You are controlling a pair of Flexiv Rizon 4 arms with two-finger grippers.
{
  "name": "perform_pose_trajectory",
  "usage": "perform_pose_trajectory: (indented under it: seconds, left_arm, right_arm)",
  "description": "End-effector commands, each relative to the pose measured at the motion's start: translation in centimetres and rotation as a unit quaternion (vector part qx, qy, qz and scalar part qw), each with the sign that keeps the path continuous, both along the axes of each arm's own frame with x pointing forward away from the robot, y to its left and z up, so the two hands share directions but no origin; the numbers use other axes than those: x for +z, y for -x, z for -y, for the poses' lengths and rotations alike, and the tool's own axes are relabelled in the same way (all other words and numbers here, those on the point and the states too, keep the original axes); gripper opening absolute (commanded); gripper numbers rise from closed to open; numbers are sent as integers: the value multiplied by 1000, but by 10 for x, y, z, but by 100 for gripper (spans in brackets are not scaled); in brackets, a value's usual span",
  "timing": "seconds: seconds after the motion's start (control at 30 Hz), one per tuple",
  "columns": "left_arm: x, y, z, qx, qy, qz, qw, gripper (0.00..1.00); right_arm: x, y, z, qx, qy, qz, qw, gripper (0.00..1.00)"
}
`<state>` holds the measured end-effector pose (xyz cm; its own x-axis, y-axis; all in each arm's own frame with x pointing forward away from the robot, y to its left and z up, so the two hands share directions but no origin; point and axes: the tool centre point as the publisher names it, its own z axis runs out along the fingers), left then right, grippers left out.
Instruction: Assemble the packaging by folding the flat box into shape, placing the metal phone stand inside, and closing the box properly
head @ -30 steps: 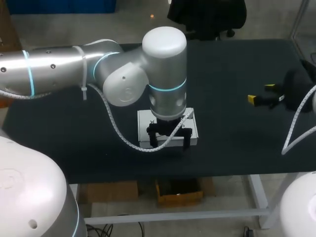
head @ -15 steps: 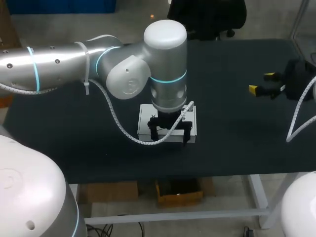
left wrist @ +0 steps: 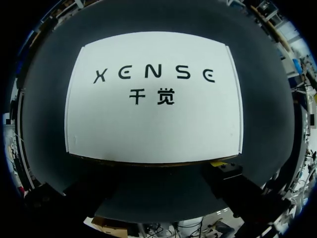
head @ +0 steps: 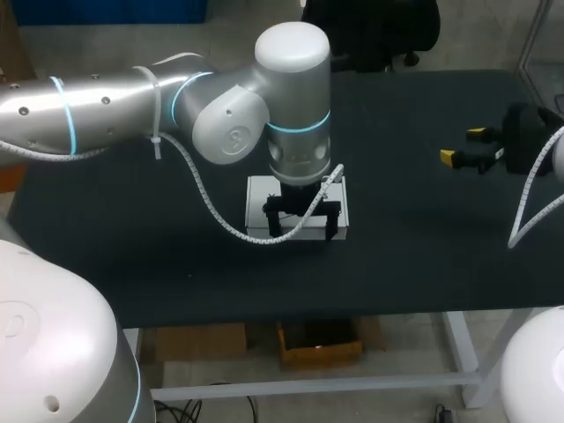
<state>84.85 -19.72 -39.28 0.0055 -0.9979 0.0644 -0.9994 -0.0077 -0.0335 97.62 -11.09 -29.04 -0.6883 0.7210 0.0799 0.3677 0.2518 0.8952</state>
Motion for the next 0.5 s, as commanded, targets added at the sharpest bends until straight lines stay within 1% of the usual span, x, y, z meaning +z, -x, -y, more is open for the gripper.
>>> perform_pose_trajectory:
  seconds: [0.03,0.4,0.5]
  left_arm:
    - [1,-14,4,2,-4,-7,1000,100]
    - [-3,-44,7,11,-10,-11,1000,100]
    - [-3,-53,7,12,-5,-13,1000,100]
  right_arm:
    - [-1,2,1,1,-2,3,1000,100]
    - [-1,2,1,1,-2,3,1000,100]
    - [-1,2,1,1,-2,3,1000,100]
